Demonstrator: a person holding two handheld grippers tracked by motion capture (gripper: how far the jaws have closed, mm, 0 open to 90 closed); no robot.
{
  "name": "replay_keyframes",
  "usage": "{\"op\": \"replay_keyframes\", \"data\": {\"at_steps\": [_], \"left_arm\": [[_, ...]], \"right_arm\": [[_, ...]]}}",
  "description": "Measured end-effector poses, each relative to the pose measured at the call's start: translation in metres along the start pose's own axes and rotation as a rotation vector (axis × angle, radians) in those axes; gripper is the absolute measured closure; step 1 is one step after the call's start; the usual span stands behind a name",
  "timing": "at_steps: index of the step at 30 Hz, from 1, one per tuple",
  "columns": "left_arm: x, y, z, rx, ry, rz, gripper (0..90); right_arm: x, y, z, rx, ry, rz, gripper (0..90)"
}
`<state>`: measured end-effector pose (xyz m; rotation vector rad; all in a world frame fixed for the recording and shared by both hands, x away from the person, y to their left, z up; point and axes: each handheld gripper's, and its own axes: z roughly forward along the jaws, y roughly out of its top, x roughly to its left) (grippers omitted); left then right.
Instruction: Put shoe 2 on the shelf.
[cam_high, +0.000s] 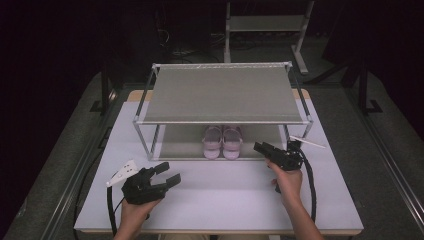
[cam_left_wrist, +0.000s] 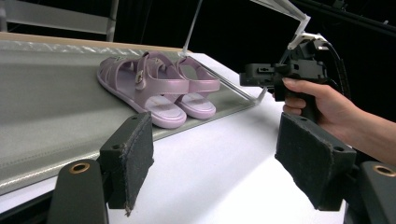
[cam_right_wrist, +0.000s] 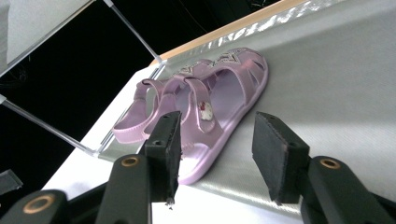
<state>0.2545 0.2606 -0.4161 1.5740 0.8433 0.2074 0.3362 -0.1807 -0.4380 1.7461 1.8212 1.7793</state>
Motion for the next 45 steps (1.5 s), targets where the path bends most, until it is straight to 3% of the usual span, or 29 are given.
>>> {"op": "replay_keyframes", "data": {"at_steps": [17, 30, 45], "left_arm": [[-0.001, 0.0, 0.001, 0.003, -0.001, 0.002, 27.4], [-0.003, -0.001, 0.001, 0.007, -0.003, 0.009, 27.4], [-0.003, -0.002, 0.001, 0.01, -0.002, 0.008, 27.4]], "right_arm": [[-0.002, -0.011, -0.019, 0.025, 0.026, 0.006, 47.9], [-0.007, -0.03, -0.051, 0.048, 0.041, -0.007, 45.6], [-0.017, -0.033, -0.082, 0.045, 0.035, -0.005, 44.0]]}}
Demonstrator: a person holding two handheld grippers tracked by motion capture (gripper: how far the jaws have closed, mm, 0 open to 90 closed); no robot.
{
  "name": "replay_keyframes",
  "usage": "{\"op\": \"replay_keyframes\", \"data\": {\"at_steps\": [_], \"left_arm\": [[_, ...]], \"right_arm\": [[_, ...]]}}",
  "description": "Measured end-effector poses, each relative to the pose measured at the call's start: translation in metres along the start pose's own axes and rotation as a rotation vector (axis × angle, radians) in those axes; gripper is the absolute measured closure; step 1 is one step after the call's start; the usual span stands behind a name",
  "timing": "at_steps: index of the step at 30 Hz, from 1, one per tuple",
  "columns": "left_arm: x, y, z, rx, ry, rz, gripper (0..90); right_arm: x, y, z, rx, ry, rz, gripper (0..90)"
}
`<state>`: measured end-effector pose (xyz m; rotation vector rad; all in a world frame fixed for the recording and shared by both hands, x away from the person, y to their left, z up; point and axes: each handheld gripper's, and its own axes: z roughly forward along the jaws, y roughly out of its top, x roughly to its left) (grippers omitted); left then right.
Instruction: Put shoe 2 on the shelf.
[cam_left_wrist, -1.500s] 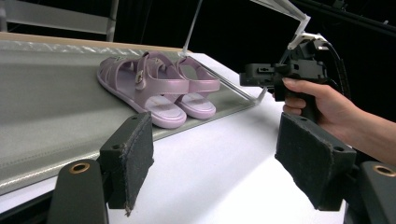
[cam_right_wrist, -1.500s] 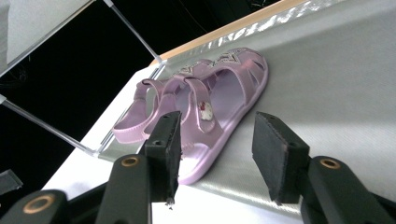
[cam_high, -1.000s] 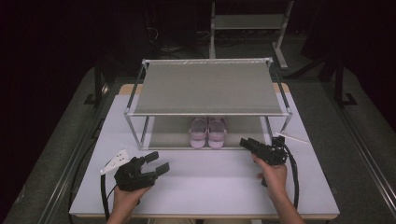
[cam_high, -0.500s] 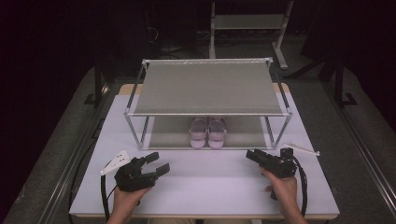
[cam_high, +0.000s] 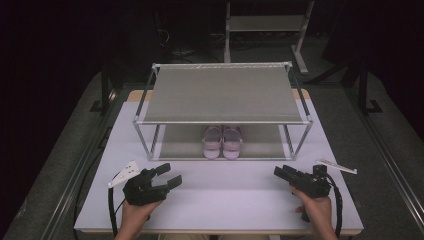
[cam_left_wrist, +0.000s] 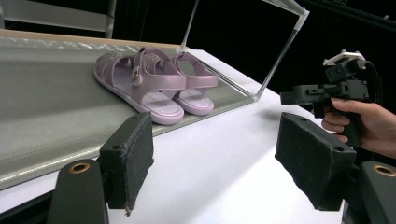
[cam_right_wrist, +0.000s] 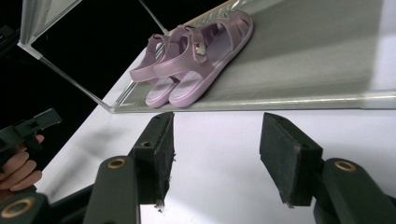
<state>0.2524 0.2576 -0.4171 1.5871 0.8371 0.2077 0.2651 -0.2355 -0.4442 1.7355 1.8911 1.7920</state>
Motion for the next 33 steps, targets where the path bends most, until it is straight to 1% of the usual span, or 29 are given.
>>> {"op": "replay_keyframes", "data": {"at_steps": [3, 4, 5, 7, 8, 14, 15, 16, 18, 23, 28, 33], "left_arm": [[0.0, 0.0, 0.0, 0.0, 0.0, 0.0, 27.4], [0.0, 0.0, 0.0, 0.001, 0.0, 0.001, 27.4], [0.0, 0.0, -0.001, 0.0, -0.001, 0.001, 27.4], [0.0, 0.0, -0.001, 0.001, 0.0, 0.0, 27.4], [0.0, 0.0, -0.001, 0.001, 0.0, 0.0, 27.4], [0.0, -0.001, 0.0, 0.005, -0.002, -0.002, 27.4], [0.0, -0.001, 0.0, 0.005, -0.002, -0.002, 27.4], [-0.001, -0.001, 0.001, 0.006, -0.003, -0.003, 27.4], [-0.001, -0.001, 0.001, 0.007, -0.002, -0.002, 27.4], [-0.001, -0.001, 0.001, 0.007, -0.003, -0.002, 27.4], [-0.001, -0.001, 0.0, 0.006, -0.004, 0.0, 27.4], [-0.001, -0.001, 0.0, 0.003, -0.004, -0.002, 27.4]], "right_arm": [[-0.001, 0.0, -0.004, -0.004, -0.004, -0.002, 43.9], [-0.001, 0.0, -0.009, -0.004, -0.008, -0.003, 43.7], [-0.001, 0.0, -0.009, -0.004, -0.008, -0.003, 43.7], [-0.004, 0.0, -0.016, -0.005, -0.017, -0.009, 43.5], [-0.004, 0.0, -0.016, -0.005, -0.017, -0.009, 43.5], [-0.01, -0.002, -0.031, -0.014, -0.028, -0.002, 42.8], [-0.01, -0.002, -0.031, -0.014, -0.028, -0.002, 42.8], [-0.011, -0.003, -0.034, -0.018, -0.019, 0.008, 42.7], [-0.012, -0.004, -0.037, -0.016, -0.025, 0.003, 42.7], [-0.013, -0.007, -0.041, -0.016, -0.019, 0.004, 42.0], [-0.011, -0.01, -0.046, -0.016, -0.019, -0.01, 41.5], [-0.01, -0.01, -0.054, -0.034, -0.022, -0.025, 39.6]]}}
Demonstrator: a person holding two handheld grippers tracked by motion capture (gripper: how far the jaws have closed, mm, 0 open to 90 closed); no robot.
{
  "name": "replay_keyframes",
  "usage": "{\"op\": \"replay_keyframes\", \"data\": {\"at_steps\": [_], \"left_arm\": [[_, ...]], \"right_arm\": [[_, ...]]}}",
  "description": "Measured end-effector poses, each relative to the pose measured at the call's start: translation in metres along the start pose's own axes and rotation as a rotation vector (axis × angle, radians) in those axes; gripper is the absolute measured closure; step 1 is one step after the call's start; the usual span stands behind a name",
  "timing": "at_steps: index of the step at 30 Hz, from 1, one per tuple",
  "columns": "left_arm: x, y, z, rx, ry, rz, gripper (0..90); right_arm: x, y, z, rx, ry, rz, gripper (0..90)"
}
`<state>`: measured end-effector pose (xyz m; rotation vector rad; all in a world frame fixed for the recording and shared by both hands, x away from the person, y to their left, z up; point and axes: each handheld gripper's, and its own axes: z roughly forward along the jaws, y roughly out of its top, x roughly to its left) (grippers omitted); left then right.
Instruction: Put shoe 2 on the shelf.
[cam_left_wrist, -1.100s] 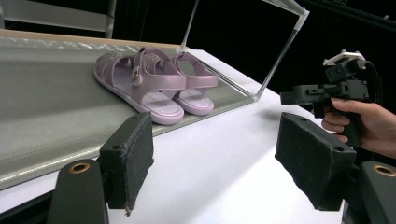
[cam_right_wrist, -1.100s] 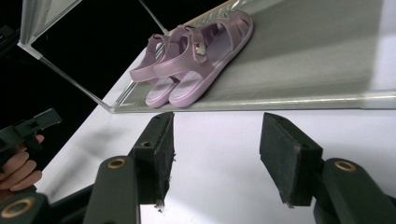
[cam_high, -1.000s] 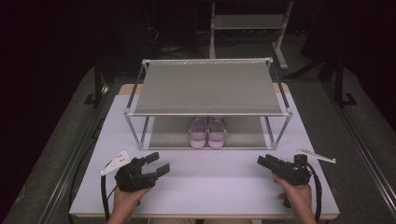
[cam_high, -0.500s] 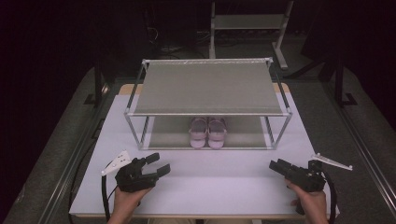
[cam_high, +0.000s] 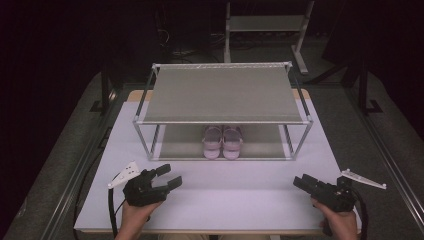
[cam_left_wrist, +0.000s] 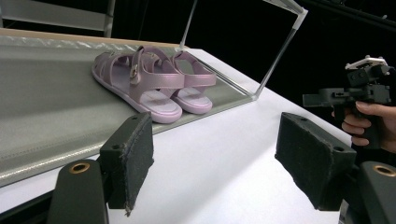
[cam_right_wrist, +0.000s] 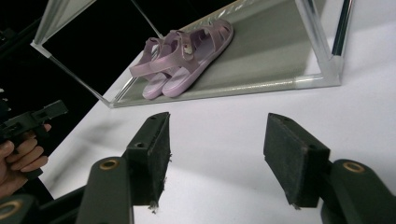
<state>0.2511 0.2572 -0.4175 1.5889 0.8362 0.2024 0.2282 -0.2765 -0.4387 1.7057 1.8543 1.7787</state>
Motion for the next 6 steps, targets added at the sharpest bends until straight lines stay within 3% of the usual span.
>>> {"op": "replay_keyframes", "data": {"at_steps": [6], "left_arm": [[-0.0001, 0.0019, 0.0014, -0.004, -0.005, 0.005, 27.4]], "right_arm": [[0.0022, -0.0084, -0.0029, -0.024, -0.033, -0.045, 37.4]]}}
